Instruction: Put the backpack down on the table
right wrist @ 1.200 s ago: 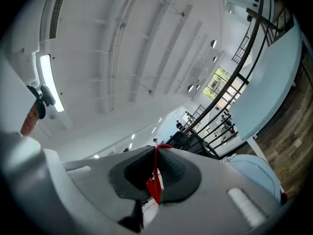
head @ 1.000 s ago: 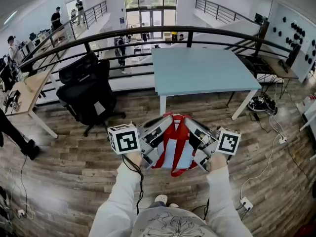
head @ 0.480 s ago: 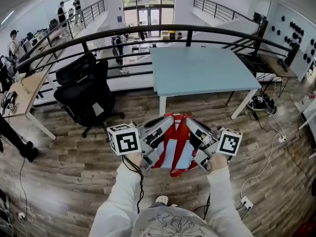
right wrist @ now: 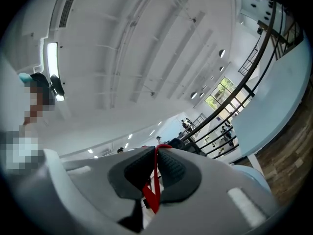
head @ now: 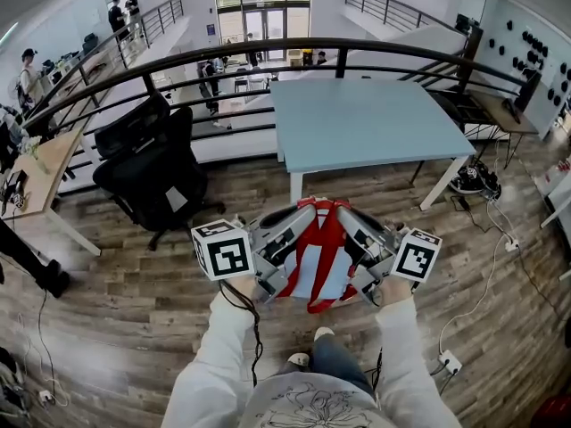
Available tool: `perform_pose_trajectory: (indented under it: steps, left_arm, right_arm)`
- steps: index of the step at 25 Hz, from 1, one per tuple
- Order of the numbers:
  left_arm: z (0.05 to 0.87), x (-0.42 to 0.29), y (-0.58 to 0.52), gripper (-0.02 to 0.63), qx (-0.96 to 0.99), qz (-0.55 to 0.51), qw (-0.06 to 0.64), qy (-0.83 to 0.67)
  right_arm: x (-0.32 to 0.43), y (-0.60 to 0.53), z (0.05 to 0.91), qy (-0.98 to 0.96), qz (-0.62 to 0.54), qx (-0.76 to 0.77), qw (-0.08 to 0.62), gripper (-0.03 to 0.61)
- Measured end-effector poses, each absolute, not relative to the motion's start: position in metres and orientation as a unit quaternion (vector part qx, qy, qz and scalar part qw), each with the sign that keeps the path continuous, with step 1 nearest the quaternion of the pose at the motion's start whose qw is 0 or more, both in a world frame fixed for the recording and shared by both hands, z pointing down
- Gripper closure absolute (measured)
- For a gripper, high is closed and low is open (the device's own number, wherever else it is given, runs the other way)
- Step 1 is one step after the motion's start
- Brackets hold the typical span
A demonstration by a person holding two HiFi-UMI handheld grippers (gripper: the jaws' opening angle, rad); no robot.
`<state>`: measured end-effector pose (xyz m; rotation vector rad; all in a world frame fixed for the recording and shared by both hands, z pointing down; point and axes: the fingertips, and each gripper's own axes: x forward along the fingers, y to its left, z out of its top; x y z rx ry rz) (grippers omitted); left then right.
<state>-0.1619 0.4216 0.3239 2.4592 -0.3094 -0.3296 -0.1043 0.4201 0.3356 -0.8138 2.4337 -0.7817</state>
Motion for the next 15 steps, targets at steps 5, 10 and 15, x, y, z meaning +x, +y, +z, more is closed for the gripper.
perform_pose_trajectory:
  steps: [5, 10, 15]
  left_arm:
    - [0.331, -0.154, 0.387, 0.595, 0.931, -0.124, 0.319, -0.125]
    - [0.334, -0.152, 0.343, 0.595, 0.931, -0.129, 0.314, -0.137]
    - [0.318, -0.12, 0.276, 0.595, 0.932, -0.133, 0.303, -0.149]
  right_arm:
    - [-0.096, 0.386, 0.343, 0.881, -0.294, -0.292, 0.228, 0.552]
    - [-0.093, 0.342, 0.345, 0.886, -0.295, -0.276, 0.227, 0.552]
    - [-0.062, 0.274, 0.329, 0.893, -0.29, -0.259, 0.226, 0.552]
